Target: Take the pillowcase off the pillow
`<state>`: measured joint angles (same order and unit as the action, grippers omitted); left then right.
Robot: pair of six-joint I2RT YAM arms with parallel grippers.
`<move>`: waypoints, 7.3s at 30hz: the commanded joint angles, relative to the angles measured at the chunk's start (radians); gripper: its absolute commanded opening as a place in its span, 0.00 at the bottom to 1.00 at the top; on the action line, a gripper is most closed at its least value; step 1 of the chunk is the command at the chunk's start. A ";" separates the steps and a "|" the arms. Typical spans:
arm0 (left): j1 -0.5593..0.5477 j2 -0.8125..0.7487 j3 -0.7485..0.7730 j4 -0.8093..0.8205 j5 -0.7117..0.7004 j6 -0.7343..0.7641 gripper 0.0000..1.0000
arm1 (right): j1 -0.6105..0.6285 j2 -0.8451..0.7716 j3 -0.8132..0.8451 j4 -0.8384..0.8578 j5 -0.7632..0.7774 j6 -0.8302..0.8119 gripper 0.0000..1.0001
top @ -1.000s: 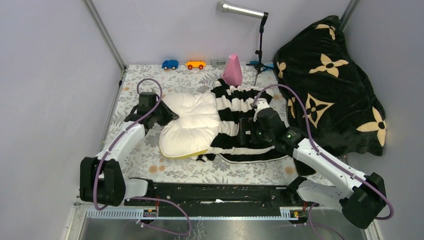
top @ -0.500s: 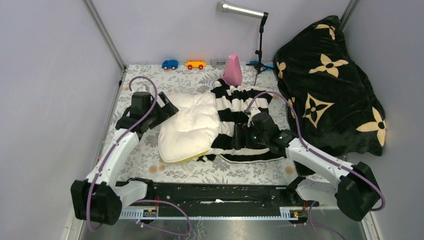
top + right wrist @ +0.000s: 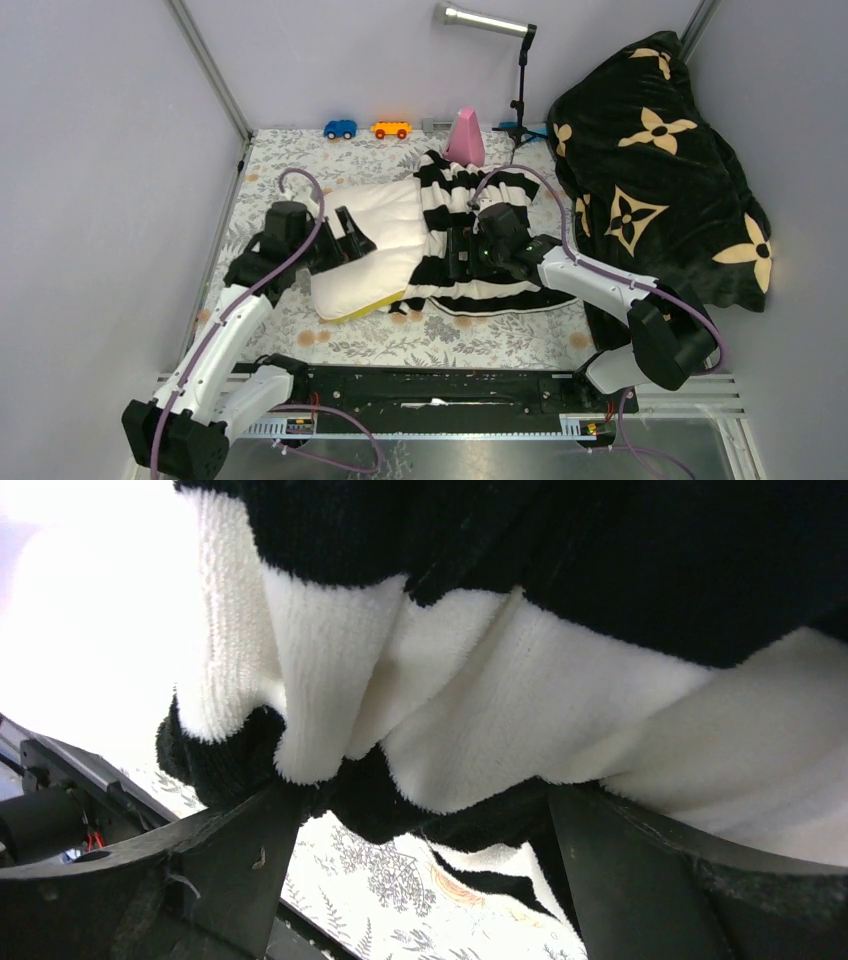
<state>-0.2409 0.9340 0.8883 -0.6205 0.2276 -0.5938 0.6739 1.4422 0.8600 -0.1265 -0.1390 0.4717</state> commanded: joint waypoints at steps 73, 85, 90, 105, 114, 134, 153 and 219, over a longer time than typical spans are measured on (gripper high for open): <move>-0.290 0.087 -0.358 0.242 -0.745 -0.712 0.00 | 0.296 -0.208 -0.076 -0.162 0.721 0.240 0.14; -0.101 0.063 -0.114 0.002 -0.847 -0.594 0.00 | -0.040 -0.387 -0.133 -0.331 0.744 0.201 0.15; -0.022 -0.003 -0.075 -0.057 -0.906 -0.567 0.00 | -0.173 -0.417 -0.090 -0.386 0.778 0.195 0.14; 0.025 -0.050 -0.026 -0.071 -0.834 -0.461 0.00 | -0.214 -0.582 -0.128 -0.304 0.744 0.132 0.15; 0.023 0.041 -0.021 0.008 -0.603 -0.367 0.88 | -0.214 -0.468 -0.123 -0.155 0.166 -0.032 1.00; -0.664 0.337 0.103 0.323 -0.371 0.106 0.99 | -0.214 -0.324 -0.102 -0.100 0.245 0.092 1.00; -0.798 0.661 0.267 0.068 -0.649 0.048 0.54 | -0.214 -0.352 -0.242 0.046 0.219 0.246 1.00; -0.127 0.182 -0.143 0.712 -0.575 0.082 0.99 | -0.218 -0.564 -0.299 0.270 0.671 -0.001 0.99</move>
<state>-0.3683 1.1324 0.8982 -0.0917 -0.2550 -0.5705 0.4633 0.8162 0.5514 0.0624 0.2615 0.5529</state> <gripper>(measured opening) 0.989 0.990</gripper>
